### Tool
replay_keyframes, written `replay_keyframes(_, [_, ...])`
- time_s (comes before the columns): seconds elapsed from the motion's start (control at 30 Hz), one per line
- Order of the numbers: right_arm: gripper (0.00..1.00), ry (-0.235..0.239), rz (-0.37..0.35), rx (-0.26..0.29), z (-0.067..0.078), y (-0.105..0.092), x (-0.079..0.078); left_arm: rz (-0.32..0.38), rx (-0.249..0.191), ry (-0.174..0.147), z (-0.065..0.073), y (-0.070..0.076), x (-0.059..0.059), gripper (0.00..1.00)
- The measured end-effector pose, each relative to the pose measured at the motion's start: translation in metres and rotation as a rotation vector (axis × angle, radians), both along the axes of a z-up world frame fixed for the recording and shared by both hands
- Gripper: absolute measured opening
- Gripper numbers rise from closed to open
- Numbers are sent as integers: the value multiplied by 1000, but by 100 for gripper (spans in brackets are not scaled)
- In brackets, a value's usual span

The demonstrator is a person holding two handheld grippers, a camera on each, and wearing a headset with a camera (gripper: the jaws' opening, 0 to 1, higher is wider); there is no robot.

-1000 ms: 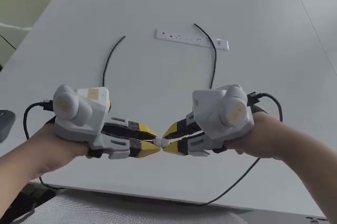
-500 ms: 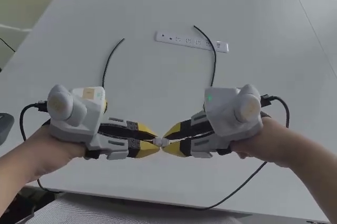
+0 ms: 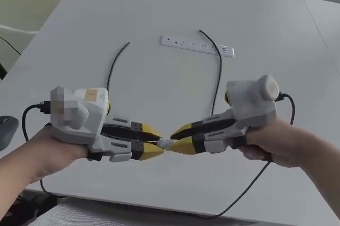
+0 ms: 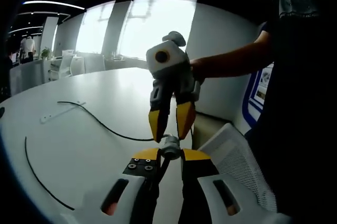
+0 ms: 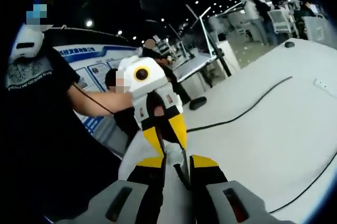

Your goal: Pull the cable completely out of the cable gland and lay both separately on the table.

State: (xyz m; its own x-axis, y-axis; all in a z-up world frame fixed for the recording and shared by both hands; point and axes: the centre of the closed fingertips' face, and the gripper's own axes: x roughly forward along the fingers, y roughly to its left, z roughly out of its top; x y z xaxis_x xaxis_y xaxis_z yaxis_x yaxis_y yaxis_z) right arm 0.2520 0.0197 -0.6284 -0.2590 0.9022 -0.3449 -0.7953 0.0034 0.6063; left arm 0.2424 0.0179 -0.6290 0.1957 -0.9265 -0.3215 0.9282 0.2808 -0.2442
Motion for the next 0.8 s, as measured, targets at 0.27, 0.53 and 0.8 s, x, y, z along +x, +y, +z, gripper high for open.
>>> replay_keyframes(0.27, [10, 173, 21, 47, 1, 1, -6, -12, 1, -22, 2, -2, -1, 15])
replay_keyframes(0.53, [9, 240, 48, 57, -1, 2, -19, -23, 6, -27, 2, -5, -3, 15])
replay_keyframes(0.8, [7, 203, 57, 31, -1, 1, -19, -25, 10, 16, 0, -5, -3, 14])
